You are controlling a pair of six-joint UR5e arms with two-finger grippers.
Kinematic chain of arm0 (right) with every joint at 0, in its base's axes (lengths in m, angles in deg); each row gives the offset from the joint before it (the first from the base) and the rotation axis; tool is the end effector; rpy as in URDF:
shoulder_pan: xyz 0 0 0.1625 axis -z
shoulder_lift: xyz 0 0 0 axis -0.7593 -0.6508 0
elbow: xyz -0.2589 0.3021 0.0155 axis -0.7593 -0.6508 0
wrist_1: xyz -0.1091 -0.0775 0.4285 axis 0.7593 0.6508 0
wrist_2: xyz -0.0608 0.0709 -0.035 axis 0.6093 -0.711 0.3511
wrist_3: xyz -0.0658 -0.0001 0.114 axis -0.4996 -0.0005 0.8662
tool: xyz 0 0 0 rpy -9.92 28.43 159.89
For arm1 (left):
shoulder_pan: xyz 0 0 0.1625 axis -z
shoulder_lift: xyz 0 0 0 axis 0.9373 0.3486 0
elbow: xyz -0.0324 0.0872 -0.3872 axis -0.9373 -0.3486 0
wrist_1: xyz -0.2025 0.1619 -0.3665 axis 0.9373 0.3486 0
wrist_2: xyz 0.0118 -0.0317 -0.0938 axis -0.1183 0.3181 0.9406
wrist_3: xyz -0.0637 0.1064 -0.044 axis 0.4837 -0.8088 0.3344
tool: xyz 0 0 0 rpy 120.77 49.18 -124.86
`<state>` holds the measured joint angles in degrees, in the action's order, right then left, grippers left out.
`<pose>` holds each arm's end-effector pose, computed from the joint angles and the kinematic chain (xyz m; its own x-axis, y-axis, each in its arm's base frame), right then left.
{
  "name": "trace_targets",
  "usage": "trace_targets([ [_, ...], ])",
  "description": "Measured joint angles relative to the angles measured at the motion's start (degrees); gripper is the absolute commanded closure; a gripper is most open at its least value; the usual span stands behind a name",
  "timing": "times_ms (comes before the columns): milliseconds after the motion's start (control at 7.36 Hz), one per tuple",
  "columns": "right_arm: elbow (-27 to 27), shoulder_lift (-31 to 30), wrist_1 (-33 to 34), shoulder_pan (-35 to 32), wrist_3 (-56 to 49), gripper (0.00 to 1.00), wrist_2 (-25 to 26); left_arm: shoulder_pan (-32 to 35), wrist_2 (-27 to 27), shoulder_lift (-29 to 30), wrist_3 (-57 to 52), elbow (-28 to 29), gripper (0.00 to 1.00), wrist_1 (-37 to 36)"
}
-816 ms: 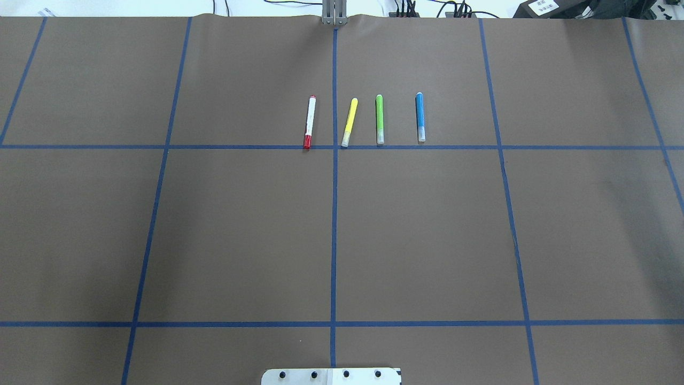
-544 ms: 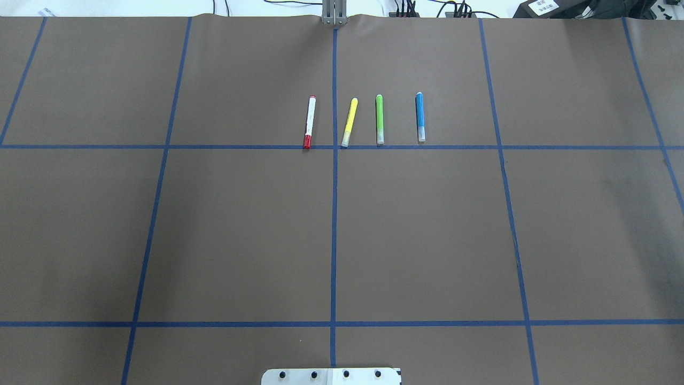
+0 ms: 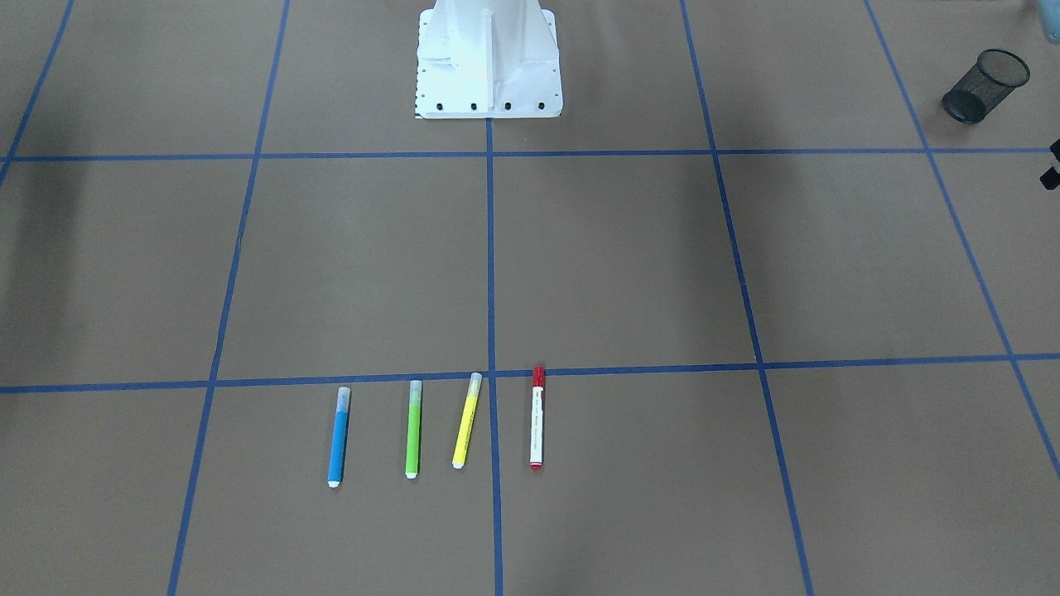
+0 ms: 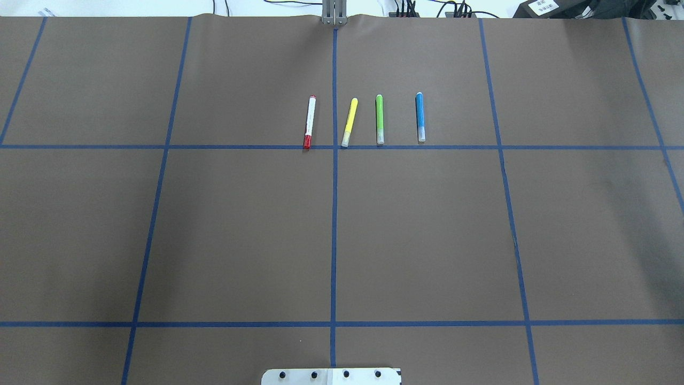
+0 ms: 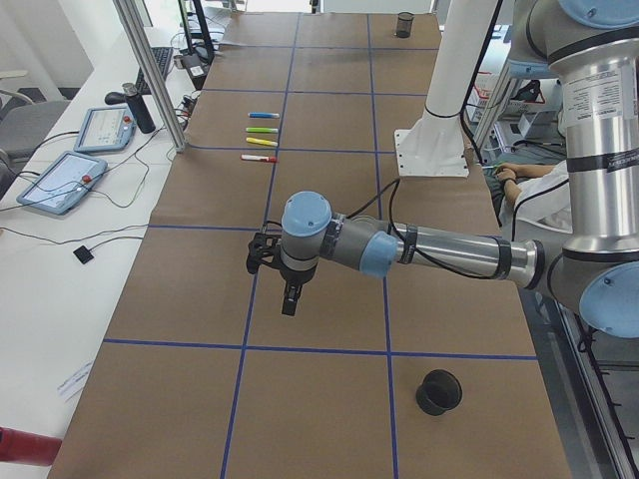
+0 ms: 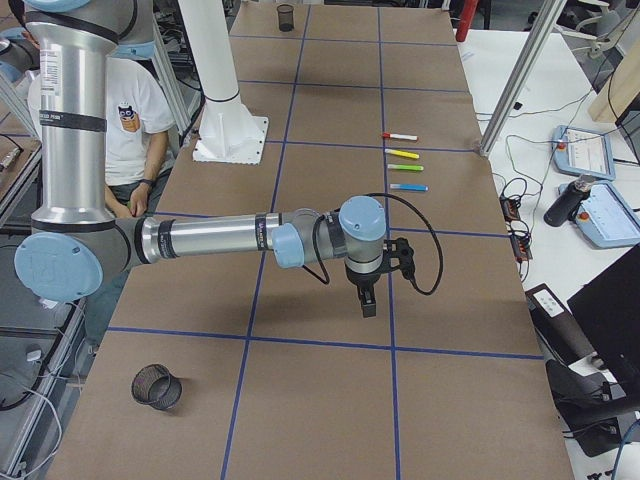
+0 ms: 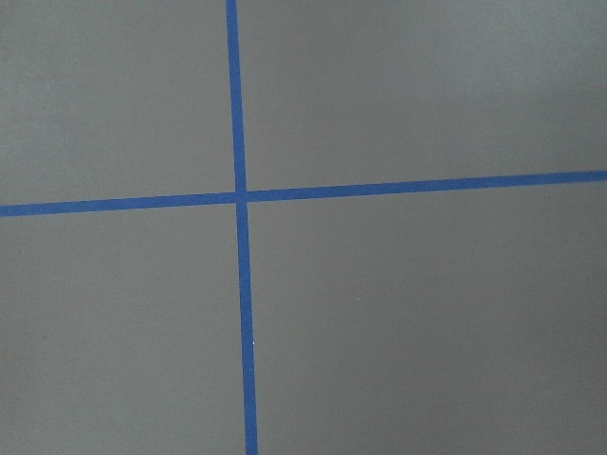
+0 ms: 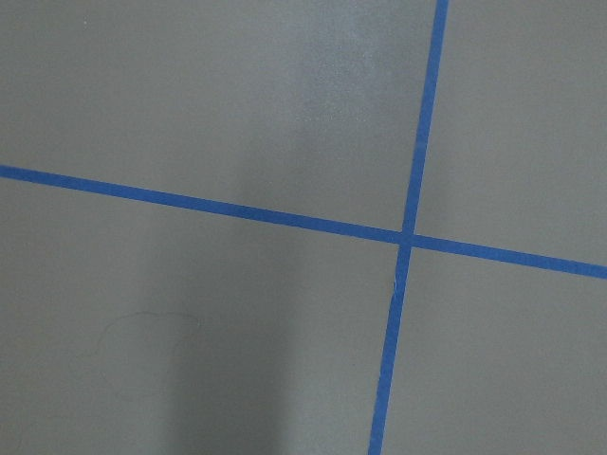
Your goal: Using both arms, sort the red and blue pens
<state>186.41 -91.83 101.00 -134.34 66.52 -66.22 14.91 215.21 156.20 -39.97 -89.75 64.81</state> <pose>-0.0038 -0.5195 0.5810 0.7071 -0.1603 0.6887 0.0335 0.9805 0.1938 0.0061 -0.4821 0.5518 0.6751 0.0336 -0.7369 0.1128 0.9825 0.1482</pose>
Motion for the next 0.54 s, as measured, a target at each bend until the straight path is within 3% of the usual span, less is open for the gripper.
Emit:
trace_targets([
  [544, -0.01, -0.04, -0.12, 0.04, 0.07, 0.0, -0.2, -0.03, 0.55, -0.4, 1.05, -1.85, 0.0, 1.14],
])
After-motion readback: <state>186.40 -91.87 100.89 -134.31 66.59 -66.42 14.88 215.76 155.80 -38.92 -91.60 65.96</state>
